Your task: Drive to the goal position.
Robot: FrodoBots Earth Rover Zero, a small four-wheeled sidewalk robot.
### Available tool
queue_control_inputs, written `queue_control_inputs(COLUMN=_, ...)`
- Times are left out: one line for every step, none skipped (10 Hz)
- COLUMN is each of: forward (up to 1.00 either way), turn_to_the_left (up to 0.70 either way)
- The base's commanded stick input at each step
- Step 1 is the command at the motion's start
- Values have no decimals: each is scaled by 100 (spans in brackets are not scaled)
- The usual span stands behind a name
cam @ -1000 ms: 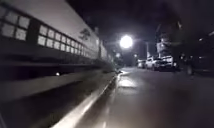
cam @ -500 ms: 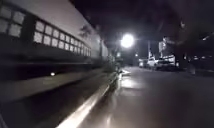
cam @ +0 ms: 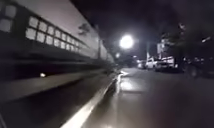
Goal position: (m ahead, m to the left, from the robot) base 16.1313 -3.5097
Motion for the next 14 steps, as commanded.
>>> queue_control_inputs(forward=50, turn_to_the_left=-50)
queue_control_inputs(forward=50, turn_to_the_left=-50)
queue_control_inputs(forward=50, turn_to_the_left=-50)
queue_control_inputs(forward=50, turn_to_the_left=-50)
queue_control_inputs(forward=50, turn_to_the_left=-50)
queue_control_inputs(forward=50, turn_to_the_left=-37)
queue_control_inputs(forward=50, turn_to_the_left=0)
queue_control_inputs(forward=50, turn_to_the_left=0)
queue_control_inputs(forward=50, turn_to_the_left=0)
queue_control_inputs(forward=50, turn_to_the_left=0)
queue_control_inputs(forward=50, turn_to_the_left=0)
queue_control_inputs(forward=50, turn_to_the_left=0)
queue_control_inputs(forward=50, turn_to_the_left=0)
queue_control_inputs(forward=50, turn_to_the_left=0)
